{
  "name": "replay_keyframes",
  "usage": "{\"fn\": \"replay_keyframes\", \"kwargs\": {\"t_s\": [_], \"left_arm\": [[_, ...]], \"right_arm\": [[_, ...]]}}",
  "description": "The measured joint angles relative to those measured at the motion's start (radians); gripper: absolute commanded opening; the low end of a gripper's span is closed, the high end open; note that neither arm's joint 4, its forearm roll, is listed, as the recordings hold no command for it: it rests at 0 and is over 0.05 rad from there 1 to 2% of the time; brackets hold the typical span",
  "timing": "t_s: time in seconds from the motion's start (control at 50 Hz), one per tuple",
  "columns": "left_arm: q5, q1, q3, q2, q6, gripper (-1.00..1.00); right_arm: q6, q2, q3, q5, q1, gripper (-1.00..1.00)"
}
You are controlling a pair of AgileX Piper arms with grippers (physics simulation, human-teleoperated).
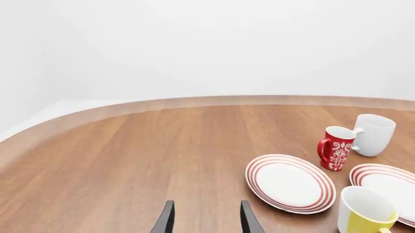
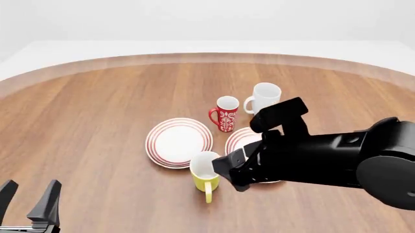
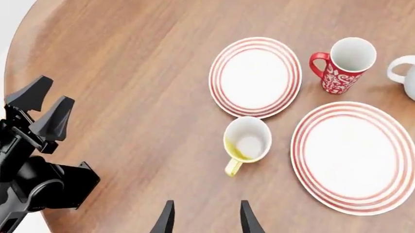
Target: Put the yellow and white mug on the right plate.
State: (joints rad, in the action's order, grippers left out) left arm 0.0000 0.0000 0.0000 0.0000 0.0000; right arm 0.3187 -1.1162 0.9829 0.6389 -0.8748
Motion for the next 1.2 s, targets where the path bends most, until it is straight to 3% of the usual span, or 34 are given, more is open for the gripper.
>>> {"fn": "replay_keyframes", "kwargs": {"t_s": [1.2], "left_arm": [[0.000, 0.000, 0.000, 0.000, 0.000, 1.00]], "right_arm": [[0.020, -0.124, -0.097, -0.163, 0.027, 1.00]]}}
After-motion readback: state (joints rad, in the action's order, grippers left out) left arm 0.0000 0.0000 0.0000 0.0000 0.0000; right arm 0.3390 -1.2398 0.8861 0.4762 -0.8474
